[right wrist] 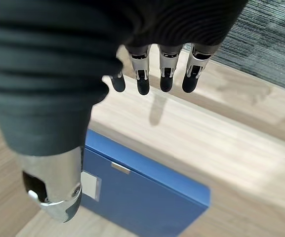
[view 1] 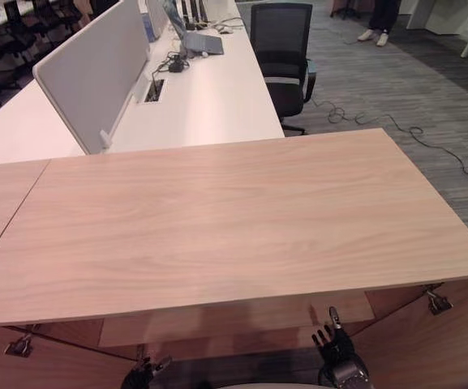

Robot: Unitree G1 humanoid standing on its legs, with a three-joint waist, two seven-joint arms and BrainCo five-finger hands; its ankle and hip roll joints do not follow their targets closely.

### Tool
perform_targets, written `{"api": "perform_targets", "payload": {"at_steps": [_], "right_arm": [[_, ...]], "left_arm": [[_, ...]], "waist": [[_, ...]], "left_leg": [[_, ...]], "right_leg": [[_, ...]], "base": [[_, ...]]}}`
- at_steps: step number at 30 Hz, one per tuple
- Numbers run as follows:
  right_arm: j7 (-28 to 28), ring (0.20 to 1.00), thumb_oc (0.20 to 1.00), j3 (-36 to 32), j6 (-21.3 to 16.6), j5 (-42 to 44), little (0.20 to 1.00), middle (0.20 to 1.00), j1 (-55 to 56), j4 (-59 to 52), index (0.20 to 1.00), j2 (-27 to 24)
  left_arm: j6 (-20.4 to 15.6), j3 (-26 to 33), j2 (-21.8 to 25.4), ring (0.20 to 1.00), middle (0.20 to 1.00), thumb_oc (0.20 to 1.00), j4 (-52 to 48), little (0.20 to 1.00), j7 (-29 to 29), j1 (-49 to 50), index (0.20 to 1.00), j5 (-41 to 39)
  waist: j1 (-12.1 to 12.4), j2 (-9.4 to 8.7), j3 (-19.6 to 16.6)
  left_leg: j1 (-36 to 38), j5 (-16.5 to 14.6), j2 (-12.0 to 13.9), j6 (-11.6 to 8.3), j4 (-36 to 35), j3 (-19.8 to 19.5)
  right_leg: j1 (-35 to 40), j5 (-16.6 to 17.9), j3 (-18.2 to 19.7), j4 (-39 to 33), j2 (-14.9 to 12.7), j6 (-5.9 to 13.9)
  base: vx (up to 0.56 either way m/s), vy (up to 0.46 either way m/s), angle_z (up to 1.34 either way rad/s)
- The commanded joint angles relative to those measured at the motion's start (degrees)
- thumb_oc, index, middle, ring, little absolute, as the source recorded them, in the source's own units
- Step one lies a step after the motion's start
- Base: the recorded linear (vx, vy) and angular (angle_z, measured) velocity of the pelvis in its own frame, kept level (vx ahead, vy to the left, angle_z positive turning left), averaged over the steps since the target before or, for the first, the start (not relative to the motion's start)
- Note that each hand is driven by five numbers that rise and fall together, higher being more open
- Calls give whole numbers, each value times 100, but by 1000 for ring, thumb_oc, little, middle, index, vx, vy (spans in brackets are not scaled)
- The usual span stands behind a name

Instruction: Put the empty folder in the office cabinet

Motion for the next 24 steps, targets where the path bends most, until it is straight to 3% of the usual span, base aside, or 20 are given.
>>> {"api": "perform_targets", "payload": {"at_steps": [1,7,9,10,15,18,24], "right_arm": [[236,1000,1000,-143,-5,-409,1000,1000,-355,-56,1000,-41],[116,1000,1000,214,84,-2001,1000,1000,-348,493,1000,-410],[-65,1000,1000,744,135,-3630,1000,1000,-417,764,1000,-700],[-69,1000,1000,743,135,-3641,1000,1000,-420,765,1000,-699],[-216,1000,1000,2044,310,-6879,1000,1000,-360,844,1000,-1260],[-214,1000,1000,2277,439,-7506,1000,1000,-356,1078,1000,-1302],[-239,1000,1000,2252,561,-7582,1000,1000,-423,1501,1000,-1268]], "left_arm": [[-120,246,101,1000,1000,1000,241,1000,-50,-190,1000,236],[-94,229,74,1000,1000,1000,439,1000,-32,-290,1000,416],[-70,124,106,1000,1000,1000,439,1000,-37,-402,1000,612],[-69,127,103,1000,1000,1000,439,1000,-36,-403,1000,614],[-61,-75,91,1000,1000,1000,361,1000,-96,-538,1000,1124],[-71,-176,50,1000,1000,1000,343,1000,-62,-632,1000,1265],[-45,-241,21,1000,1000,1000,455,1000,-41,-737,1000,1327]], "waist": [[-30,-109,358],[-52,-160,327],[-23,-188,336],[-27,-186,343],[27,-222,334],[25,-220,344],[25,-205,337]], "left_leg": [[-22,0,-241,-6,10,-131],[8,15,-221,13,10,-139],[30,15,-221,37,10,-177],[35,14,-221,36,10,-179],[193,-29,-201,69,10,-239],[238,-37,-191,75,10,-261],[248,-27,-174,93,10,-254]], "right_leg": [[33,120,58,143,-220,295],[38,130,116,191,-239,281],[41,83,111,272,-243,270],[46,79,109,277,-243,271],[212,-50,88,364,-247,255],[256,-83,76,389,-241,241],[251,-96,83,404,-220,225]], "base": [[-18,11,-4],[-41,-3,-9],[-50,-12,1],[-26,-15,4],[4,-10,3],[-11,-11,12],[-4,-1,1]]}}
